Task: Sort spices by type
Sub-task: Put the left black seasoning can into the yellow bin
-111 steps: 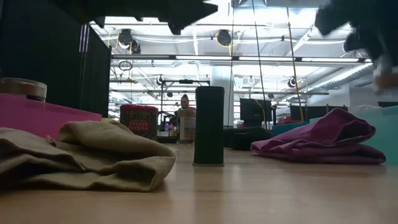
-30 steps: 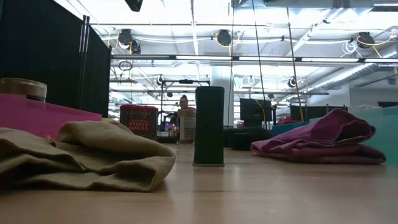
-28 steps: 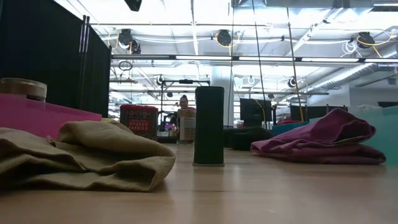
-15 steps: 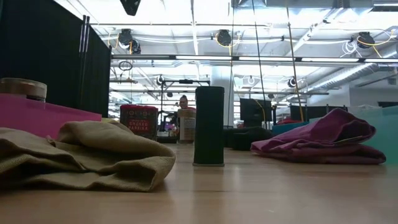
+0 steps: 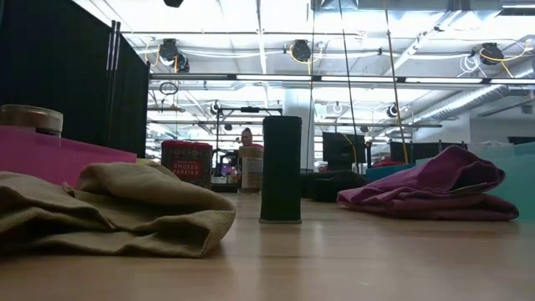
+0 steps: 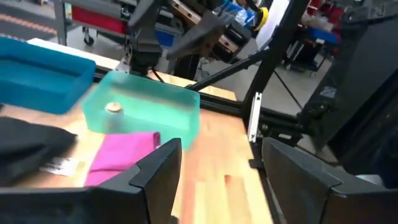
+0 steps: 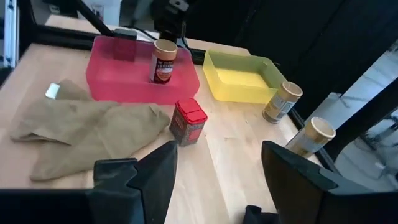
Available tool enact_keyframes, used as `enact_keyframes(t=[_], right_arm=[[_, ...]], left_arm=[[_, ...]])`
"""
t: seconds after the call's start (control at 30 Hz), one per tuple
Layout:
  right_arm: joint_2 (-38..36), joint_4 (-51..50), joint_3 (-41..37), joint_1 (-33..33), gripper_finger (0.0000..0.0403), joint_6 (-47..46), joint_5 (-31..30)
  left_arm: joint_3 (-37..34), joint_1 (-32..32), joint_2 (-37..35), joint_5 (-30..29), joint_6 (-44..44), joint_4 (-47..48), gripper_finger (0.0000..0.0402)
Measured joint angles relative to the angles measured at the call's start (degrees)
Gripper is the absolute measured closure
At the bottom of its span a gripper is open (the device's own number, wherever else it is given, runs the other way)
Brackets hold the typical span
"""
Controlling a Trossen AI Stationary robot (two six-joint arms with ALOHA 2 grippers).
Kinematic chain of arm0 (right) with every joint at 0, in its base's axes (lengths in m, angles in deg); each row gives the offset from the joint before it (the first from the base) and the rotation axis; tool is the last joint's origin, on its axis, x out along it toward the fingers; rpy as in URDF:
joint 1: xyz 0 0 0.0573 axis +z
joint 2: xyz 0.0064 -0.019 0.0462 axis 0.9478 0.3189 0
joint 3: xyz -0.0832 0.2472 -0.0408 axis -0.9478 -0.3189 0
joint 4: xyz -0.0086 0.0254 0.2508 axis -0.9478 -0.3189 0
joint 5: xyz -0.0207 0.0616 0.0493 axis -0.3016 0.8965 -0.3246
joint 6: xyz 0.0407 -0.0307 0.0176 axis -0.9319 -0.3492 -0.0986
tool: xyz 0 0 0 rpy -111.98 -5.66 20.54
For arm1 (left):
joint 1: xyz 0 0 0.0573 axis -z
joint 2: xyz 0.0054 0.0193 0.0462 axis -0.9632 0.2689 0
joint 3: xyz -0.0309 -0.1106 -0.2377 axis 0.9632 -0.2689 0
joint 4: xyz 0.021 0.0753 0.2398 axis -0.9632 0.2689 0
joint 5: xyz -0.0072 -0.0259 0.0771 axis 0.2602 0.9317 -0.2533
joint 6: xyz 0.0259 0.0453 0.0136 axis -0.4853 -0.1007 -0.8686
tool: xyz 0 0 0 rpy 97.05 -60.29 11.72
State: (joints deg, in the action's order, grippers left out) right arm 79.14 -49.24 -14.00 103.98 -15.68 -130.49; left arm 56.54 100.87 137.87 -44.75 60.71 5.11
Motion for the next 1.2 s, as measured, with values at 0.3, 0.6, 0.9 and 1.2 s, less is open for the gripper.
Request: enact_keyframes(t=[0.3, 0.6, 0.9, 1.2], right_arm=[[-0.6, -1.8, 0.0, 2.4, 0.0188, -0.2, 0.5], [-5.4, -9.6, 0.0, 3.2, 0.0188, -12.3, 0.3], [-6.0, -19.8, 0.0, 3.9, 0.0188, -21.8, 0.5], [-6.1, -20.7, 0.0, 3.9, 0.0188, -22.8, 0.5]], left_arm=[[7.3, 3.4, 5.4, -0.9, 2.3, 8.1, 0.0171], [12.3, 3.3, 9.4, -1.2, 11.6, 10.5, 0.0171], [14.2, 3.2, 9.4, -7.4, 20.0, 17.7, 0.0171], [14.2, 2.7, 9.4, -9.1, 24.7, 19.3, 0.0171]])
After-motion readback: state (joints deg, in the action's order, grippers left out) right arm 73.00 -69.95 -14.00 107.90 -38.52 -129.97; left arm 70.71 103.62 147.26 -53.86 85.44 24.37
